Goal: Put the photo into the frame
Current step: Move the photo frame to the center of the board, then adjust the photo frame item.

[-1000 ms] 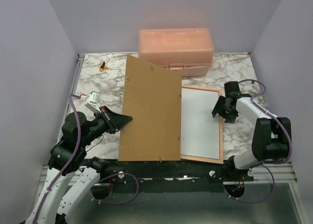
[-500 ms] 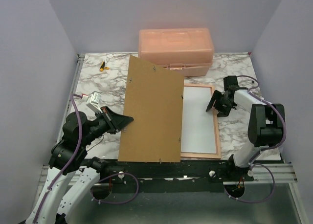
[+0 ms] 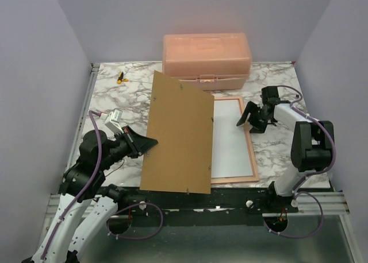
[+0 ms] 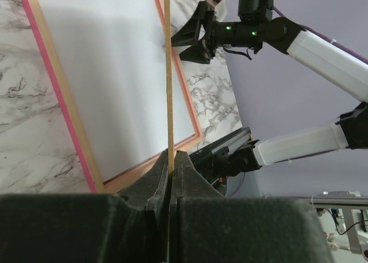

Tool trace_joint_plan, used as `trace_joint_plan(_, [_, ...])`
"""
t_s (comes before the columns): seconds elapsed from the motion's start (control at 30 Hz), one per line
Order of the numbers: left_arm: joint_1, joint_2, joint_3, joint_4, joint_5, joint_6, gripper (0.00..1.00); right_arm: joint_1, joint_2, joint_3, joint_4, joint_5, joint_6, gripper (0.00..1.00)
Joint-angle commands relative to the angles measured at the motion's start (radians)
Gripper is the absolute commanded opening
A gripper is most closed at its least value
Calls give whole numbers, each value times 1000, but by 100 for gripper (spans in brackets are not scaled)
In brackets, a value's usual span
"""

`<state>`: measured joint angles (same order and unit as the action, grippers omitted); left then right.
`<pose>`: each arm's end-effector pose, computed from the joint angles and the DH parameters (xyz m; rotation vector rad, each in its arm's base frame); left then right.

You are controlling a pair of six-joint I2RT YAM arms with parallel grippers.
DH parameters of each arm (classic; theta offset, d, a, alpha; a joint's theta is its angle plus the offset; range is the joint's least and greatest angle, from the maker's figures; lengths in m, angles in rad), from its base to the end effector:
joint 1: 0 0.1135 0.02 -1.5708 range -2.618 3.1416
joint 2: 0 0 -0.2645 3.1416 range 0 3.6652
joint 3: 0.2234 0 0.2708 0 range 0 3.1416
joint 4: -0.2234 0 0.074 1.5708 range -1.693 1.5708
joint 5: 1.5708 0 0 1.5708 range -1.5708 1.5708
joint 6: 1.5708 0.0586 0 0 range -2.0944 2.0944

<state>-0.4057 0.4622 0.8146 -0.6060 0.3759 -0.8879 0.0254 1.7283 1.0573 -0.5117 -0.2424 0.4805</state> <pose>0.1154 -0.0730 0.3467 -0.1892 1.9862 -1.2202 0.3547 0.0231 0.1364 0.5643 2.7327 0.4661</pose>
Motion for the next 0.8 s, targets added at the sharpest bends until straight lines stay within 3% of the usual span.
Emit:
trace_joint_plan(0.0, [11, -13, -35, 135, 35, -72, 0, 7, -120, -34, -21, -69, -4, 75])
trace_joint_plan(0.27, [26, -13, -227, 481, 152, -271, 0, 7, -298, -151, -45, -249, -22, 76])
trace_joint_plan(0.43, [44, -52, -300, 563, 152, -303, 0, 6, -396, -221, -30, -385, -30, 79])
trace_joint_plan(0.77, [97, -164, -459, 808, 147, -444, 0, 9, -498, -241, -123, -416, -50, 81])
